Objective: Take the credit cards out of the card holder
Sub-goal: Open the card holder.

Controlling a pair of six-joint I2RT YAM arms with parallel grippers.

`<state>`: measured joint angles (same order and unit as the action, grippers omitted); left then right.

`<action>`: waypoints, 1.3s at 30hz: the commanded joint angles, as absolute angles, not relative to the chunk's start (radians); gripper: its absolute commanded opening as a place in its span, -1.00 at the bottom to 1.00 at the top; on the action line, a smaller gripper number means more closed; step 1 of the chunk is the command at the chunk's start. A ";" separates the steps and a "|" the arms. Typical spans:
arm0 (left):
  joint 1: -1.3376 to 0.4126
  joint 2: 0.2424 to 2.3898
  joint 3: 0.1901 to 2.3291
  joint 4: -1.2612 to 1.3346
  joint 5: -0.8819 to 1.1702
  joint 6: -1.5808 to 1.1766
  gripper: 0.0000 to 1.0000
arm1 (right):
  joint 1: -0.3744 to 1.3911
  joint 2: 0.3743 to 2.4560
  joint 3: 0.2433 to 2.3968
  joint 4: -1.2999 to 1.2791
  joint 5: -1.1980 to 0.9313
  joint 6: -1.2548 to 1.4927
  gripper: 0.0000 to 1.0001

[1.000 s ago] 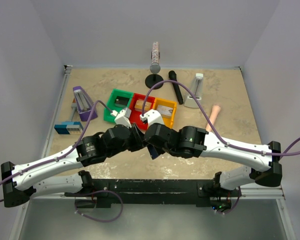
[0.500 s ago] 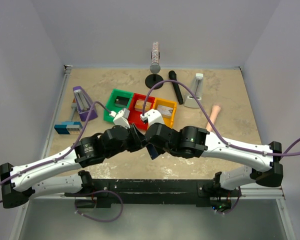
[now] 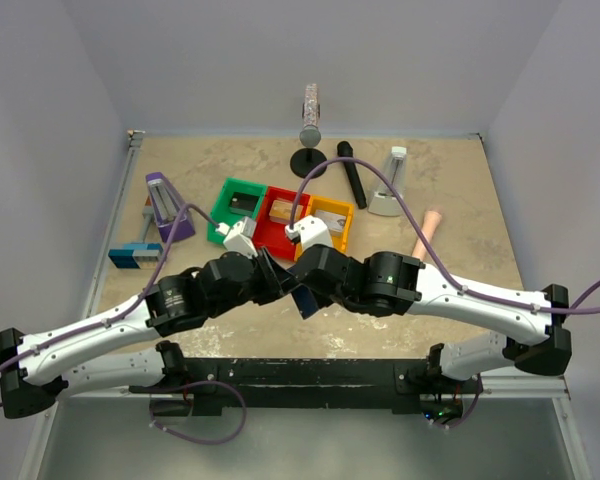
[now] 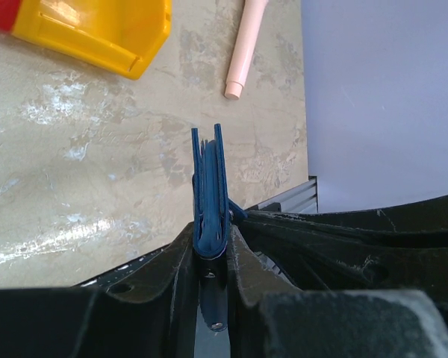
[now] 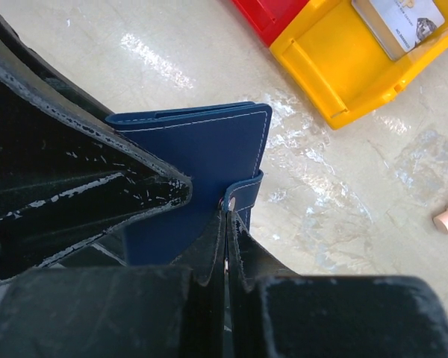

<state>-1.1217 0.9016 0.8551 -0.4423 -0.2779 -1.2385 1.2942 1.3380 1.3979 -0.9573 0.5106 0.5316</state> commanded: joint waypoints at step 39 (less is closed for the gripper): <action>-1.092 0.537 0.551 0.002 -0.054 -0.726 -1.00 | 1.266 0.965 1.134 -0.529 -0.160 0.367 0.05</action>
